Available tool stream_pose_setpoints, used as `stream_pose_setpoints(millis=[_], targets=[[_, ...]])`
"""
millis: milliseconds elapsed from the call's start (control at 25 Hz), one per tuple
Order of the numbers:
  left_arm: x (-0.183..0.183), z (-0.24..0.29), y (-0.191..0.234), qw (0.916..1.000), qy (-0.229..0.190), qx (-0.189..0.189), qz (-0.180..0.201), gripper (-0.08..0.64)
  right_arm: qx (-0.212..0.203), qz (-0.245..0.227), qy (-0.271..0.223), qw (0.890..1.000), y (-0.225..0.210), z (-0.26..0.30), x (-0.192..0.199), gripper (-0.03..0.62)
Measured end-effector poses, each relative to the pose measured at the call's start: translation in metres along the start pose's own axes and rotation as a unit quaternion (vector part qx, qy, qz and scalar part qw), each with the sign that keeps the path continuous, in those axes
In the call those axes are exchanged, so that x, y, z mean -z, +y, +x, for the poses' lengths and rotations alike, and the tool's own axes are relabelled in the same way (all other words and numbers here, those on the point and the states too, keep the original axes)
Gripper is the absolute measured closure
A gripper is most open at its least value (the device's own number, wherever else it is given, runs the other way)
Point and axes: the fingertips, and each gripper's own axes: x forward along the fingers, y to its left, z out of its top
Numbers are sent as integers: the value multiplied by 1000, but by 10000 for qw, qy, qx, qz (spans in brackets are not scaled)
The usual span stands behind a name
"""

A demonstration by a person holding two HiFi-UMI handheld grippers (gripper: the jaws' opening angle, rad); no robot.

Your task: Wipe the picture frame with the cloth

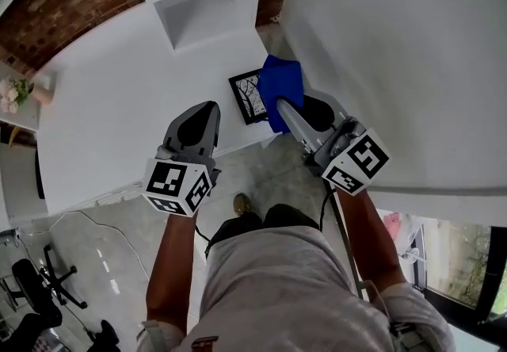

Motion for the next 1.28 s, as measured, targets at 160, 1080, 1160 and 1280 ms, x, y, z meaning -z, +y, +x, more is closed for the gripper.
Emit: stream_pose_setpoints(millis=[160, 1080, 1160, 1280], targets=[[12, 6, 15, 9997, 166, 74, -153, 557, 80, 57, 157, 9998, -2, 14, 13, 545], [95, 90, 63, 9735, 1730, -791, -1270, 404, -270, 460, 977, 9938, -79, 65, 71, 543], [105, 95, 68, 9681, 1929, -922, -1306, 387, -293, 566, 1055, 9924, -87, 68, 79, 543], [119, 102, 73, 9595, 2242, -1068, -1326, 365, -312, 703, 1212, 9896, -98, 73, 89, 543]])
